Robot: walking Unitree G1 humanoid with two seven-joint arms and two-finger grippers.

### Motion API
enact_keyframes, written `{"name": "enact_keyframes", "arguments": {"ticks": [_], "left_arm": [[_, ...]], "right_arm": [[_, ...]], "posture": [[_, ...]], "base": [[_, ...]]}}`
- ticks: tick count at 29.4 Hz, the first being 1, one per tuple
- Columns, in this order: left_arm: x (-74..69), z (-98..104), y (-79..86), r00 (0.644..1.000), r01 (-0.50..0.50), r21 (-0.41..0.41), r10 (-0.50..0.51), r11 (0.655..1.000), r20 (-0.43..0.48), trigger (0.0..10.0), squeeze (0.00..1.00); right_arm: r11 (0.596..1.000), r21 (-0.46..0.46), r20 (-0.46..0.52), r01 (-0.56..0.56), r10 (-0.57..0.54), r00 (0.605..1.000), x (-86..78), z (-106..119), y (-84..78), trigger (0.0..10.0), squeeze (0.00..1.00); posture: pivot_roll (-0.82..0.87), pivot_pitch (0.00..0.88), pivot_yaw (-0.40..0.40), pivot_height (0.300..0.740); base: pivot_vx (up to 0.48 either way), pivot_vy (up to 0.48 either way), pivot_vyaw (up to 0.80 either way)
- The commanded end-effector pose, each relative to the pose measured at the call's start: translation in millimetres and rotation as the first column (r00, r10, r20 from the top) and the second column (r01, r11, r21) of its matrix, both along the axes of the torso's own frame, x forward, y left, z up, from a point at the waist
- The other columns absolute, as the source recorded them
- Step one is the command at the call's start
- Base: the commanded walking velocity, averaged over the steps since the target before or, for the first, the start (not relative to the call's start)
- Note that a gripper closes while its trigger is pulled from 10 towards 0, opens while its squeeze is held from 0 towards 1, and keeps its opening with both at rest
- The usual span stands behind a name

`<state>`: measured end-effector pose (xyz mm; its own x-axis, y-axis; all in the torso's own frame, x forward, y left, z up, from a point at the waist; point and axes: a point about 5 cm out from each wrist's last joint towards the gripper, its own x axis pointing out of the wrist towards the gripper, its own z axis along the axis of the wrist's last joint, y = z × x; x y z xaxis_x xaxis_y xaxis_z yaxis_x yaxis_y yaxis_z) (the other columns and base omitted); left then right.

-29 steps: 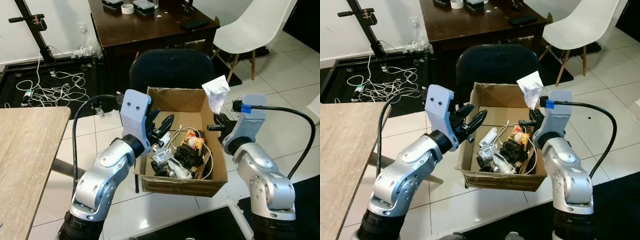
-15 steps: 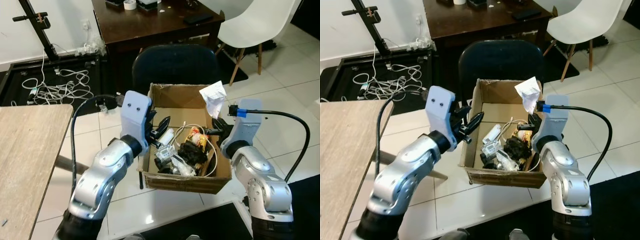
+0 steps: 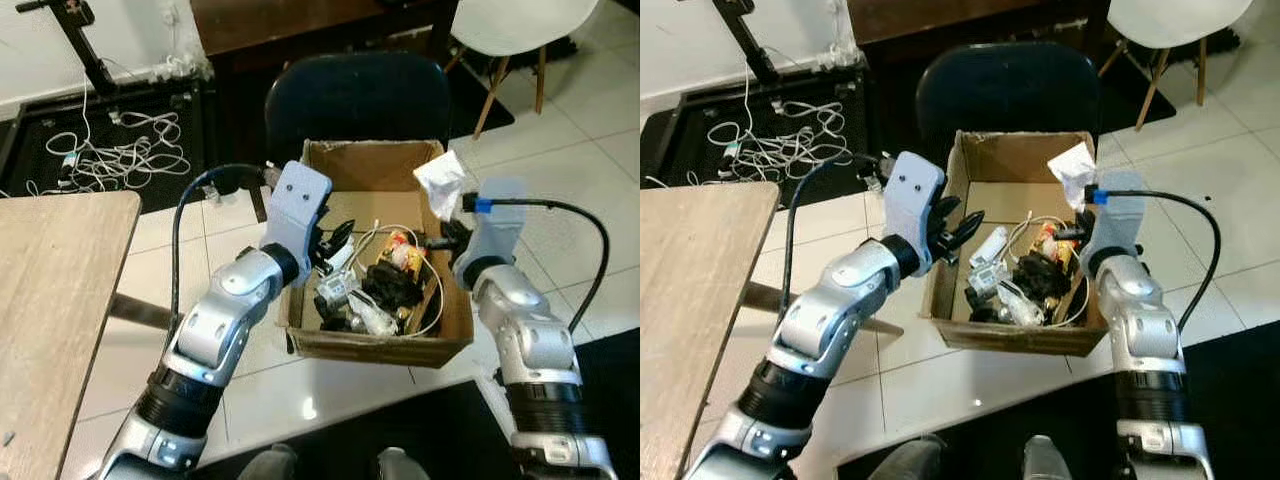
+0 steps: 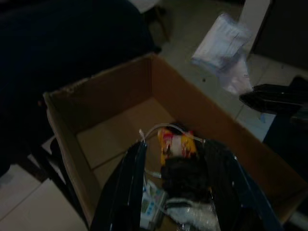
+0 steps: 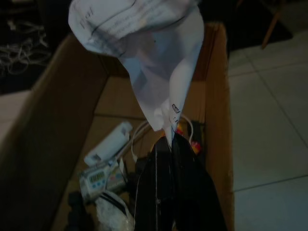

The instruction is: Picking trash to rubbish bin

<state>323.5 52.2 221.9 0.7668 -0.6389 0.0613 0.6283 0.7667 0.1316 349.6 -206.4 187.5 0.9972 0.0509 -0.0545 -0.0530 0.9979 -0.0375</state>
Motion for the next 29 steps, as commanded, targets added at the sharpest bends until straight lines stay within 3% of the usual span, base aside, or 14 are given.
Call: {"name": "enact_keyframes", "arguments": {"ticks": [1, 8, 16, 29], "left_arm": [[2.2, -5, 5.6, 1.000, -0.007, 0.016, 0.007, 1.000, -0.007, 10.0, 0.00], [3.6, -4, -1.6, 0.999, 0.042, 0.025, -0.042, 0.999, 0.009, 10.0, 0.00], [3.9, 0, -9.9, 0.989, 0.143, 0.064, -0.144, 0.988, 0.010, 10.0, 0.00], [4.0, -3, -12.2, 0.981, 0.192, 0.118, -0.195, 0.974, 0.016, 10.0, 0.00]], "right_arm": [[1.000, -0.016, -0.032, -0.020, 0.019, 0.999, 3.7, -9, 0.1, 10.0, 0.00], [0.998, -0.054, -0.104, -0.043, 0.038, 0.994, 18.3, -24, -10.5, 10.0, 0.00], [0.994, -0.061, -0.146, -0.090, 0.080, 0.986, 31.3, -24, -8.9, 10.0, 0.00], [0.970, -0.100, -0.302, -0.221, 0.182, 0.936, 32.4, -47, -1.3, 10.0, 0.00]], "posture": [[0.06, 0.345, 0.139, 0.740], [0.06, 0.348, 0.116, 0.740], [0.05, 0.348, 0.098, 0.740], [0.06, 0.356, 0.089, 0.740]], "base": [[0.000, 0.000, 0.00], [0.000, 0.000, 0.00], [0.000, 0.000, 0.00], [0.000, 0.000, 0.00]]}}
